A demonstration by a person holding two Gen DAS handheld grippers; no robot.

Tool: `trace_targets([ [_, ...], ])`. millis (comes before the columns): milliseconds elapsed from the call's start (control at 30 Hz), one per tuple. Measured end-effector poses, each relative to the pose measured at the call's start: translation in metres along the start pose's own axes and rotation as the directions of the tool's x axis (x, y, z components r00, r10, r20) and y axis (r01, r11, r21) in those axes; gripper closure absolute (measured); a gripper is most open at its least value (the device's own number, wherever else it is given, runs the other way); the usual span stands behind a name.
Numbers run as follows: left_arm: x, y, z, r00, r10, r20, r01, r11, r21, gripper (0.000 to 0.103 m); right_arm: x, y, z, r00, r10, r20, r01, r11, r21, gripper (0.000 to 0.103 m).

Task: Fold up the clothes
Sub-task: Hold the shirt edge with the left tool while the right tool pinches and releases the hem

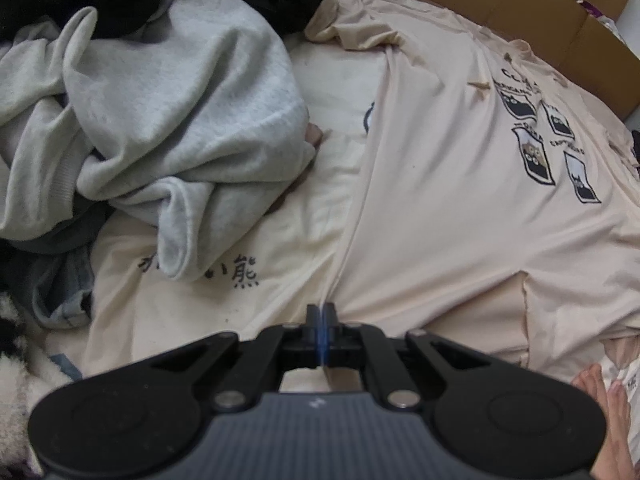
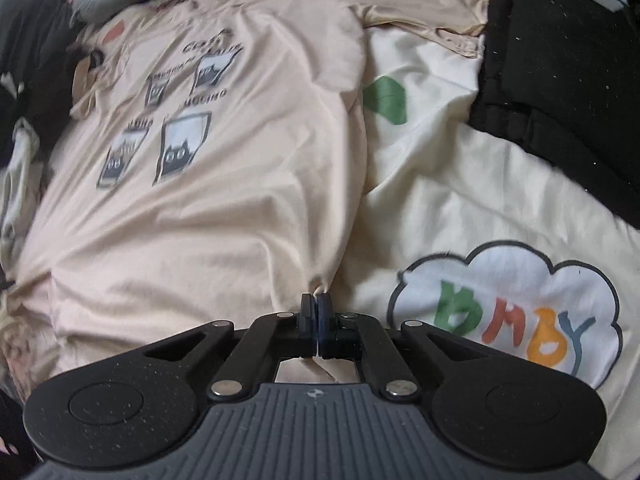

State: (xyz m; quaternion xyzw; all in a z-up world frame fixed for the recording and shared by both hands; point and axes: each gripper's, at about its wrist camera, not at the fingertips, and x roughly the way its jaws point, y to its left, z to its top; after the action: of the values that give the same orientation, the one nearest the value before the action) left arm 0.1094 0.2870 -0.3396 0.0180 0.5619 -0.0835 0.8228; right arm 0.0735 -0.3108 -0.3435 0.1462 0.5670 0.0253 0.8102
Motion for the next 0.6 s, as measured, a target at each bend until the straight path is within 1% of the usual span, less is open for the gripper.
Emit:
trace_targets([
  [67, 0.002, 0.002, 0.0, 1.0, 0.006, -0.006, -0.006, 1.0, 0.001, 0.102, 0.001, 0.006, -0.004, 1.0, 0.01, -0.009, -0.01, 1.0, -0.021, 0.103],
  [133, 0.004, 0.005, -0.001, 1.0, 0.008, -0.013, -0.008, 1.0, -0.001, 0.102, 0.005, 0.011, -0.007, 1.0, 0.0, -0.022, 0.0, 0.999, -0.04, 0.103],
  [200, 0.006, 0.006, -0.002, 1.0, 0.008, -0.02, -0.008, 1.0, 0.001, 0.102, 0.011, 0.01, -0.008, 0.999, -0.012, -0.034, 0.011, 0.999, -0.035, 0.103],
  [300, 0.008, 0.011, -0.003, 0.999, 0.015, -0.029, -0.015, 1.0, 0.005, 0.103, 0.011, 0.01, -0.006, 0.999, 0.025, -0.042, -0.027, 0.999, -0.029, 0.103],
  [333, 0.009, 0.013, -0.003, 0.999, 0.016, -0.03, -0.016, 1.0, 0.003, 0.102, 0.009, 0.007, -0.002, 0.999, 0.034, -0.028, -0.035, 0.999, -0.025, 0.101],
  [367, 0.009, 0.015, -0.002, 0.999, 0.017, -0.031, -0.017, 1.0, 0.004, 0.102, 0.006, 0.003, 0.002, 0.999, 0.043, -0.014, -0.044, 0.999, -0.021, 0.097],
  [400, 0.01, 0.016, -0.001, 0.999, 0.017, -0.032, -0.017, 1.0, 0.007, 0.102, 0.003, 0.0, 0.005, 0.999, 0.052, 0.0, -0.052, 0.998, -0.017, 0.09],
  [433, 0.011, 0.016, 0.0, 0.999, 0.019, -0.034, -0.018, 1.0, 0.011, 0.102, 0.0, -0.003, 0.009, 0.998, 0.061, 0.014, -0.061, 0.998, -0.014, 0.067],
  [467, 0.011, 0.016, 0.001, 0.999, 0.02, -0.035, -0.019, 1.0, 0.017, 0.102, -0.003, -0.006, 0.013, 0.997, 0.07, 0.028, -0.07, 0.998, -0.01, 0.052],
  [500, 0.011, 0.017, 0.002, 0.999, 0.022, -0.036, -0.021, 1.0, 0.02, 0.102, -0.006, -0.009, 0.016, 0.996, 0.079, 0.042, -0.078, 0.997, -0.007, 0.051],
  [600, 0.01, 0.021, 0.007, 0.999, 0.028, -0.037, -0.027, 0.999, 0.03, 0.102, -0.004, -0.033, 0.023, 0.997, 0.072, 0.037, -0.074, 0.996, 0.045, 0.052],
])
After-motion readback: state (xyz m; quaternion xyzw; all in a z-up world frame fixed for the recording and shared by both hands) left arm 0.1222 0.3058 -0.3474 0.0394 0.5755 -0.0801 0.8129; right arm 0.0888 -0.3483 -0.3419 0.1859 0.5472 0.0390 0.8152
